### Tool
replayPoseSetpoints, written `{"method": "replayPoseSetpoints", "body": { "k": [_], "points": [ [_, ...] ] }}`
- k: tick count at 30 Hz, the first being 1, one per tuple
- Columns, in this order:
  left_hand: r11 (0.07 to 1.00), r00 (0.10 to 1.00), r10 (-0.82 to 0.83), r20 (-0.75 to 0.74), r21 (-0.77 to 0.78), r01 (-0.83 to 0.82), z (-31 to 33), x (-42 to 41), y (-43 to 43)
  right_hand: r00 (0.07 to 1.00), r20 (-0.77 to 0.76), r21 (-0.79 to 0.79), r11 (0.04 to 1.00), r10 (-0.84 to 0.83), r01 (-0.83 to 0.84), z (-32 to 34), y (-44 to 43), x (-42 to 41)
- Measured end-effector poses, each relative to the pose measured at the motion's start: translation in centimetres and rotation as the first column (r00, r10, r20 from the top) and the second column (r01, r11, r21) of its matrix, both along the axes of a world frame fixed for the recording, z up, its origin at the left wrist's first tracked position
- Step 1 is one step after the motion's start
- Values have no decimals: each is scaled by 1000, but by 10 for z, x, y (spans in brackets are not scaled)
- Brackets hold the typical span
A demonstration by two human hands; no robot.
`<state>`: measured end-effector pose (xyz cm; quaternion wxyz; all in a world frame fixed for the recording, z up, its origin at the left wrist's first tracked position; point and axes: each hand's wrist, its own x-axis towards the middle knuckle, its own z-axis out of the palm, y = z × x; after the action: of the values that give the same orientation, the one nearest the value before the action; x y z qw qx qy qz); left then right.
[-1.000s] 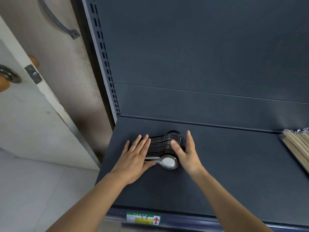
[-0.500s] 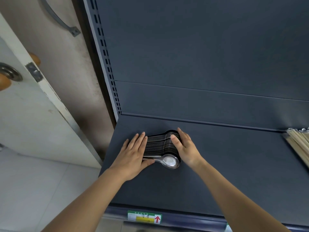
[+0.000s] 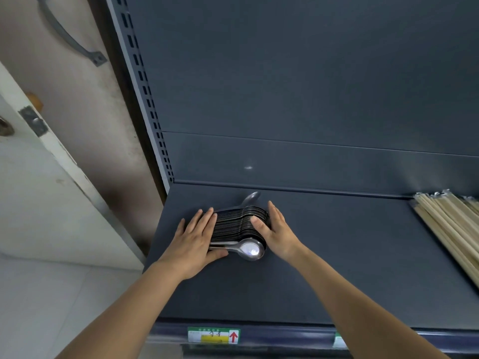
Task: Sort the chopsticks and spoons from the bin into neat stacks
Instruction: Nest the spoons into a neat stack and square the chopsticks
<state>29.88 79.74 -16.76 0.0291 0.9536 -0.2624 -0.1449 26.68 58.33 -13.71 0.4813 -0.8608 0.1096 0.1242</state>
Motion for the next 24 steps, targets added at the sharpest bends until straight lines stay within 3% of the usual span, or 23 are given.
{"method": "replayPoseSetpoints", "body": {
  "k": [9,15,24],
  "points": [
    [997,998,52,-30,-55,-54,12,-1,14,966,-11,218,942,-258,254,-5,-21,-13],
    [998,998,58,3,-15,-57,18,5,21,978,8,106,972,-211,209,-7,-29,-19],
    [999,996,54,-71,-1,-54,20,12,11,994,12,-71,991,-110,111,23,-18,36]
  ]
}}
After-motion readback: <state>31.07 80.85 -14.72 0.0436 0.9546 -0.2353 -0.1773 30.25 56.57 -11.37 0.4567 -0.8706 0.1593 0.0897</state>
